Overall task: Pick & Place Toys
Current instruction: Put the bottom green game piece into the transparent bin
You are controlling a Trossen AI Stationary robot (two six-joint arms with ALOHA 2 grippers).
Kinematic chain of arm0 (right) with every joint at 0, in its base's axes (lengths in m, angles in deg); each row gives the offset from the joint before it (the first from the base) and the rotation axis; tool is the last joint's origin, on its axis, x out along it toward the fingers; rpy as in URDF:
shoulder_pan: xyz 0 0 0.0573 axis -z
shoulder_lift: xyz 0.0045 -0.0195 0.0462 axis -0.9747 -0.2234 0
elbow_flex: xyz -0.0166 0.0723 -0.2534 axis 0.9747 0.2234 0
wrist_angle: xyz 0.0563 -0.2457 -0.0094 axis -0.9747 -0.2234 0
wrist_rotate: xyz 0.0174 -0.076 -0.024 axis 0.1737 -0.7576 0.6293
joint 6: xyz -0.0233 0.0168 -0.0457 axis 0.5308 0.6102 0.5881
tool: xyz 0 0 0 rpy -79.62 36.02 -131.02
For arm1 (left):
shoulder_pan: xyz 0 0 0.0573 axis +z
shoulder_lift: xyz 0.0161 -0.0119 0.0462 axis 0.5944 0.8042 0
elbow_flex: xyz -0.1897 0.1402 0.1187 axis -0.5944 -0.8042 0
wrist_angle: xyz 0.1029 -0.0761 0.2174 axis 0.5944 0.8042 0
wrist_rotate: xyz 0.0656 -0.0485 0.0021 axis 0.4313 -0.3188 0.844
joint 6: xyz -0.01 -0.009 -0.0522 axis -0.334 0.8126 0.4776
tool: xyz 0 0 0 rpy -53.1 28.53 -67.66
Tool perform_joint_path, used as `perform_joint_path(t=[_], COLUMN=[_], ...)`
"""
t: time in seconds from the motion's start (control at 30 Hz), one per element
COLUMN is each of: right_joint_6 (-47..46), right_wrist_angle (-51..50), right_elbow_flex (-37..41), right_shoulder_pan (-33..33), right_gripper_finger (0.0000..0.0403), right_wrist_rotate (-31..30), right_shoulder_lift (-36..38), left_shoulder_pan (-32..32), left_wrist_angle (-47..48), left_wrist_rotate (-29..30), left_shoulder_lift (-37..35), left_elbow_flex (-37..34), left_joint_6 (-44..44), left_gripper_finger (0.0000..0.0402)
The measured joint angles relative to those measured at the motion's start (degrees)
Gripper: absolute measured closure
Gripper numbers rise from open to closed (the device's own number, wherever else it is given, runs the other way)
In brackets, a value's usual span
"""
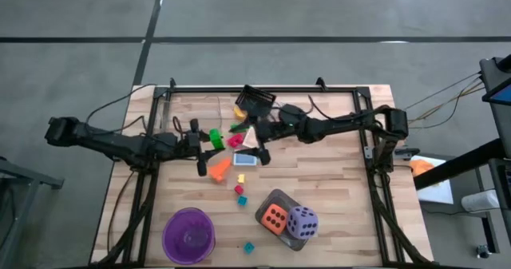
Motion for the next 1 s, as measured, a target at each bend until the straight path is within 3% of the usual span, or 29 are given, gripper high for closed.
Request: perform_joint_path(t=[0.13, 0.23, 0.47, 0.63, 0.8, 1.0], right_joint_6=[-1.17, -1.71, -1.04, -0.16, 0.00, 0.11], right_wrist_angle=[7.57, 10.12, 10.89, 11.04, 10.64, 10.27], right_elbow_flex=[8.77, 14.04, 20.97, 22.74, 22.90, 22.85], right_shoulder_pan=[0.11, 0.13, 0.02, -0.04, -0.07, -0.11], right_gripper_finger=[0.0065, 0.0064, 0.0064, 0.0064, 0.0064, 0.0064], right_wrist_rotate=[0.63, 0.98, 0.91, 0.56, 0.56, 0.42], right_shoulder_lift=[3.66, 7.49, 16.80, 20.44, 20.12, 17.88], left_shoulder_pan=[0.49, 2.16, 14.10, 25.21, 35.00, 40.33], left_wrist_angle=[6.98, 7.15, 6.97, 8.69, 10.42, 11.56], left_wrist_rotate=[3.53, 4.47, 4.69, 0.51, -7.33, -11.84], left_shoulder_lift=[-4.56, -7.22, -9.17, -8.05, -4.54, 0.39], left_elbow_flex=[-0.35, -2.40, -8.68, -9.44, -8.81, -8.96], left_joint_6=[0.99, 1.28, 6.72, 9.81, 12.33, 14.34], left_gripper_finger=[0.0235, 0.0235, 0.0235, 0.0235, 0.0235, 0.0235])
